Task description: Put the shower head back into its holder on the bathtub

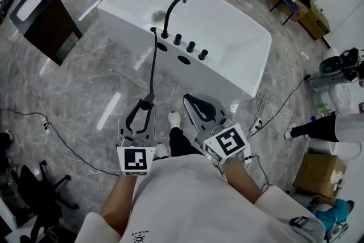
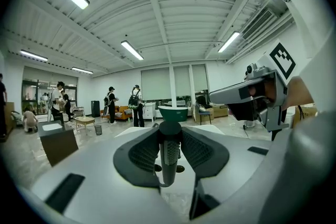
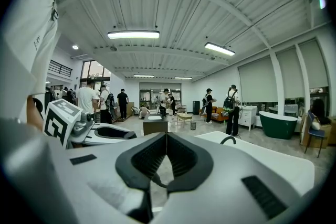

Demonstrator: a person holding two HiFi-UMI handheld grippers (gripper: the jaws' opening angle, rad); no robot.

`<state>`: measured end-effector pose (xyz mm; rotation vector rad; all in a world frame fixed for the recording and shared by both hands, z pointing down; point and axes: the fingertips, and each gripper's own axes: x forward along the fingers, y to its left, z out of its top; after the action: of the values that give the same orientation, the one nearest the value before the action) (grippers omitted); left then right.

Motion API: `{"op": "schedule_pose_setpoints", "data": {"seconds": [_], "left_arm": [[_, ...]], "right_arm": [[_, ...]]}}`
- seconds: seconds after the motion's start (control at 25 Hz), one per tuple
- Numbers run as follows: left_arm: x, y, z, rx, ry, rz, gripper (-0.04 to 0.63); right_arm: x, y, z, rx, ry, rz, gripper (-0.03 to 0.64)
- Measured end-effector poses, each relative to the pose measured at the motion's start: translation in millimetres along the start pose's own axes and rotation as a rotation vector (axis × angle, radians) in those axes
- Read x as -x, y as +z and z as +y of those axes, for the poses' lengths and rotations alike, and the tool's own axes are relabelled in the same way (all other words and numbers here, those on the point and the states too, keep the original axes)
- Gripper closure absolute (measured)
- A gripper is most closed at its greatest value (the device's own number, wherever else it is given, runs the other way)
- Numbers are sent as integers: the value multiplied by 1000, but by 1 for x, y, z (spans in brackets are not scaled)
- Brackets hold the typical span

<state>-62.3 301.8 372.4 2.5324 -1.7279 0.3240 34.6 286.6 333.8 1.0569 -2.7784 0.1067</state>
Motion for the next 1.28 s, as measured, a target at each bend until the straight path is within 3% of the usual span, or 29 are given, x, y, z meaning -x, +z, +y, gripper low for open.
{"op": "schedule_pose_setpoints", "data": {"seconds": [1.28], "left_arm": [[-162,119,38,-54,101,-130,463]], "right_arm": [[-113,31,-154,17,159,-72,597]]}}
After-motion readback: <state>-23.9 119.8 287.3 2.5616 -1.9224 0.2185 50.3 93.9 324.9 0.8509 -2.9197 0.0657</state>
